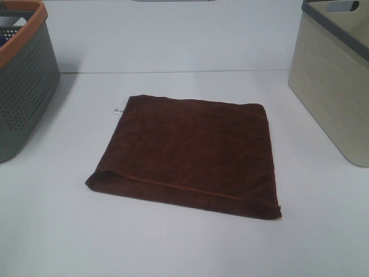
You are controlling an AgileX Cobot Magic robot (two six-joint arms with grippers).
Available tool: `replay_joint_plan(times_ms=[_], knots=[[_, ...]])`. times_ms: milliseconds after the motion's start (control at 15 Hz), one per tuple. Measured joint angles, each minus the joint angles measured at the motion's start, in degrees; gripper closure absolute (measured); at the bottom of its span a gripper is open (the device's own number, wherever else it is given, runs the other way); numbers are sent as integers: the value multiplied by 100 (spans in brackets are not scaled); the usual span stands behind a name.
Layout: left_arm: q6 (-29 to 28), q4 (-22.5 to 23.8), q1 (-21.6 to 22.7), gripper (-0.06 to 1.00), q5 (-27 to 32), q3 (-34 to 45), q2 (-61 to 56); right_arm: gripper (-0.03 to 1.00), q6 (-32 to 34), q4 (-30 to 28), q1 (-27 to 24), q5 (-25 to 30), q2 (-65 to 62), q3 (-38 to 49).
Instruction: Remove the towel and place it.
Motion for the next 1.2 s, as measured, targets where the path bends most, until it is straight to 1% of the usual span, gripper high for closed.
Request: replay_joint_plan(times_ms=[67,133,1200], knots=[[241,-103,0,20,0,0,-6,34,-23,-6,0,-40,0,17],[269,-103,0,20,0,0,-6,34,-23,-11,0,-40,0,17],[281,-109,0,20,0,0,-11,34,-29,-11,0,-46,0,17]])
